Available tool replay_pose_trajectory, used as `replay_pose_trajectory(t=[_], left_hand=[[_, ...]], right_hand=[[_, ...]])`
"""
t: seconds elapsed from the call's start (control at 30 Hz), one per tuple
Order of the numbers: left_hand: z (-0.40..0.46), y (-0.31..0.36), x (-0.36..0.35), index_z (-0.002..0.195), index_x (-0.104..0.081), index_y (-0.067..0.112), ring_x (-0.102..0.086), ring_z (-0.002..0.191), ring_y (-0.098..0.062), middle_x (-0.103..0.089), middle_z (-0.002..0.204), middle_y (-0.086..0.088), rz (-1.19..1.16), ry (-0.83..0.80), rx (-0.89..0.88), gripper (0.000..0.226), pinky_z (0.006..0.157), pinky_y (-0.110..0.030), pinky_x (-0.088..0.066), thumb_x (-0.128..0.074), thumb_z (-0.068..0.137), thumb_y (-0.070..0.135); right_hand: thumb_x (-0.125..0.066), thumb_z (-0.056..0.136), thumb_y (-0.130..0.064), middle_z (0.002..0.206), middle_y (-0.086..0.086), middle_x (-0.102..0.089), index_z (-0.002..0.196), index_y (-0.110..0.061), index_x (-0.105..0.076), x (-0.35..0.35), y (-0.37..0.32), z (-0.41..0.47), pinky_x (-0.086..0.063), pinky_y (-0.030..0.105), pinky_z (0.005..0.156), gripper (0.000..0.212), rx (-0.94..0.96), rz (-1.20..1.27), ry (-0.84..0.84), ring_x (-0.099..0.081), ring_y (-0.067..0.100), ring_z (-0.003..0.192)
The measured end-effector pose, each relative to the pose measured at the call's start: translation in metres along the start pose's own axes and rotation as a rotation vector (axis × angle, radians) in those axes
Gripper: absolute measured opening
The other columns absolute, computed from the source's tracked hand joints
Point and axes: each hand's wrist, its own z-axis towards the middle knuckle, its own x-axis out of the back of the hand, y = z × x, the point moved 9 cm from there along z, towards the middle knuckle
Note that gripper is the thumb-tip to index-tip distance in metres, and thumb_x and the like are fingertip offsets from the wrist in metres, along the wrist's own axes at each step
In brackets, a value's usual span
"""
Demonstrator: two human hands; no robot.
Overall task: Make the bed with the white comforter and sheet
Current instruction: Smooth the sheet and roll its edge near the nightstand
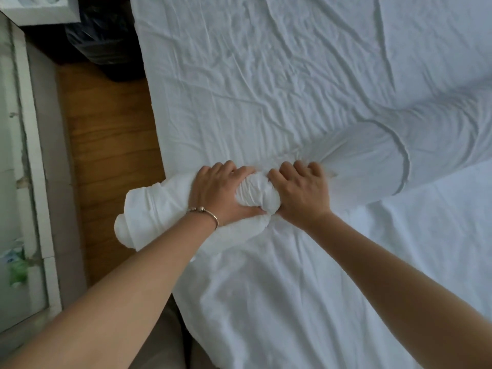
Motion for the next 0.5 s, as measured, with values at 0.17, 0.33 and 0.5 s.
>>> replay_pose_trajectory(t=[0.17, 0.33, 0.5], left_hand=[[-0.026, 0.017, -0.003, 0.116, -0.053, 0.034, -0.057, 0.077, -0.023, -0.057, 0.088, 0.003, 0.024, 0.170, -0.045, 0.080, 0.067, -0.035, -0.040, -0.052, 0.056, 0.086], [-0.042, 0.029, 0.001, 0.114, -0.050, 0.035, -0.055, 0.076, -0.022, -0.057, 0.087, 0.003, 0.050, 0.254, -0.050, 0.078, 0.066, -0.035, -0.038, -0.056, 0.056, 0.087], [-0.061, 0.044, 0.002, 0.113, -0.051, 0.029, -0.054, 0.079, -0.024, -0.056, 0.090, 0.001, 0.079, 0.250, -0.027, 0.074, 0.071, -0.035, -0.032, -0.054, 0.058, 0.080]], right_hand=[[-0.068, 0.044, -0.082, 0.109, -0.004, -0.053, 0.112, -0.028, -0.052, 0.016, 0.016, 0.002, -0.034, 0.036, 0.082, 0.089, 0.105, 0.151, -0.383, -0.051, 0.022, 0.097], [-0.053, 0.033, -0.098, 0.160, 0.001, -0.010, 0.153, -0.028, -0.008, -0.007, 0.012, 0.018, 0.005, 0.047, 0.120, 0.146, 0.170, 0.117, -0.640, -0.006, 0.022, 0.148], [-0.057, 0.033, -0.094, 0.120, -0.008, -0.060, 0.130, -0.028, -0.049, -0.015, 0.001, -0.004, -0.030, 0.038, 0.106, 0.118, 0.074, 0.084, -0.558, -0.054, 0.018, 0.114]])
